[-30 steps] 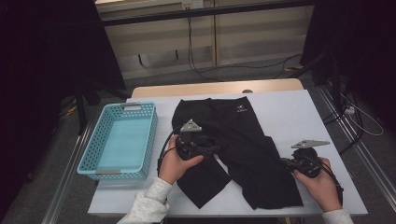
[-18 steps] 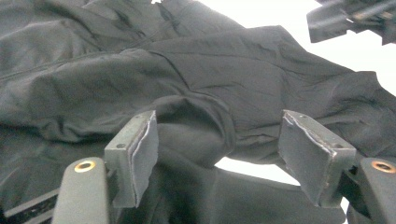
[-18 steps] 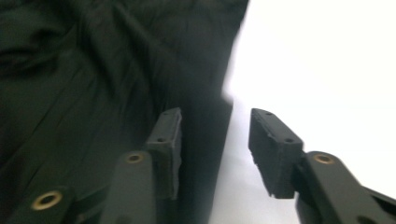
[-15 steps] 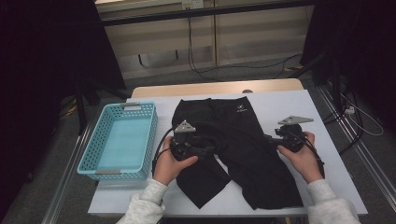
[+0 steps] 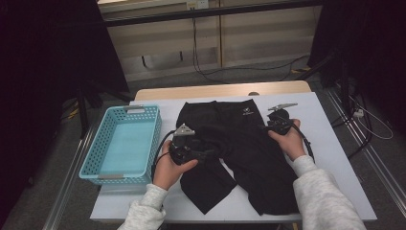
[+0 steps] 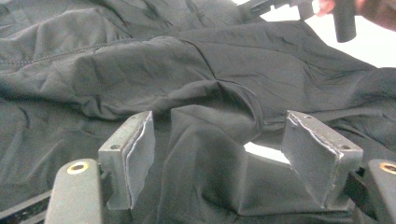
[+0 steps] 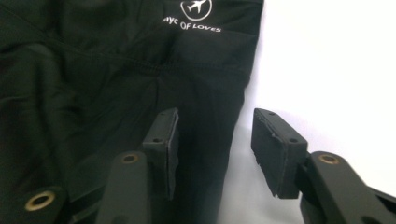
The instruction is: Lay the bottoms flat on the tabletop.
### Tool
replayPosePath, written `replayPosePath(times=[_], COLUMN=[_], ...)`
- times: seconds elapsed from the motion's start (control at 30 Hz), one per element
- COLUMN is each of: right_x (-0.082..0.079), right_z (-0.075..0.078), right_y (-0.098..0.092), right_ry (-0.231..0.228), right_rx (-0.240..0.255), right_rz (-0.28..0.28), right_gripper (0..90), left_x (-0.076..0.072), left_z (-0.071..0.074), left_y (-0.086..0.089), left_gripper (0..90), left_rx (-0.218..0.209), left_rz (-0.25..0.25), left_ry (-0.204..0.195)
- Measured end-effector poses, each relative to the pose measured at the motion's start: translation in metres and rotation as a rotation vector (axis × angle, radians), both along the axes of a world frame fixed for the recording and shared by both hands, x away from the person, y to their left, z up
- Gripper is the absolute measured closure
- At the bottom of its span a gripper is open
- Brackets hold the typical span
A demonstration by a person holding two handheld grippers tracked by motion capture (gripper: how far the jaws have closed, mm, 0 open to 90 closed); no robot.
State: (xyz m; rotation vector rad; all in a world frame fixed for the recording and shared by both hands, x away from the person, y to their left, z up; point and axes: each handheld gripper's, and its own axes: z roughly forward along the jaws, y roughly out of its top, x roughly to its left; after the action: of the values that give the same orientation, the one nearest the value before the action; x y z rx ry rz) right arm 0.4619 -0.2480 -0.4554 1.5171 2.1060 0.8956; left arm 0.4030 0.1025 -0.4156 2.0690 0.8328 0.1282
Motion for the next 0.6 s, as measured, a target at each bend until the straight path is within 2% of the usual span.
replayPosePath(times=[0.13, 0.2, 0.27, 0.6], right_x=[0.012, 0.015, 0.016, 0.029], right_z=[-0.005, -0.005, -0.005, -0.006], right_y=[0.004, 0.003, 0.002, -0.032], right_ry=[-0.007, -0.019, -0.011, -0.051], right_rx=[-0.009, -0.007, 0.015, 0.024], right_rz=[-0.021, -0.007, 0.006, -0.082], right_gripper=[57.1, 74.5, 89.4, 90.0], left_x=[0.001, 0.001, 0.002, 0.003], left_z=[0.0, -0.001, -0.001, -0.003], left_y=[0.001, 0.001, 0.002, -0.001], left_gripper=[26.1, 26.2, 26.3, 26.7], left_rx=[0.0, 0.0, 0.005, 0.008], left_rz=[0.008, 0.013, 0.013, 0.022], left_ry=[0.0, 0.001, -0.001, -0.007])
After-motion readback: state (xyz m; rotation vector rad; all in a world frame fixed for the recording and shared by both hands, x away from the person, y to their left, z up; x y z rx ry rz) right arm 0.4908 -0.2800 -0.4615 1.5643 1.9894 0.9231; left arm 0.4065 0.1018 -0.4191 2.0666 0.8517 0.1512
